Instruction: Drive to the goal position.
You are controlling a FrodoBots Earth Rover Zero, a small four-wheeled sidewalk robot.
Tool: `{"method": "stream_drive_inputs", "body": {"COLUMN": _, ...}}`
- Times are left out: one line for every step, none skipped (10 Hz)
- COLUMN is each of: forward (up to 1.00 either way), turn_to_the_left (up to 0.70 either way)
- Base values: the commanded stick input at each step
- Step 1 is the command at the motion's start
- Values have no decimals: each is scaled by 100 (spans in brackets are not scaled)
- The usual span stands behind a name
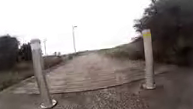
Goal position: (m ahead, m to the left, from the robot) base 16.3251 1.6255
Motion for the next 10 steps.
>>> {"method": "stream_drive_inputs", "body": {"forward": 100, "turn_to_the_left": 0}}
{"method": "stream_drive_inputs", "body": {"forward": 100, "turn_to_the_left": 0}}
{"method": "stream_drive_inputs", "body": {"forward": 100, "turn_to_the_left": 0}}
{"method": "stream_drive_inputs", "body": {"forward": 100, "turn_to_the_left": 0}}
{"method": "stream_drive_inputs", "body": {"forward": 100, "turn_to_the_left": 0}}
{"method": "stream_drive_inputs", "body": {"forward": 100, "turn_to_the_left": 0}}
{"method": "stream_drive_inputs", "body": {"forward": 100, "turn_to_the_left": 0}}
{"method": "stream_drive_inputs", "body": {"forward": 100, "turn_to_the_left": 0}}
{"method": "stream_drive_inputs", "body": {"forward": 100, "turn_to_the_left": 0}}
{"method": "stream_drive_inputs", "body": {"forward": 100, "turn_to_the_left": 0}}
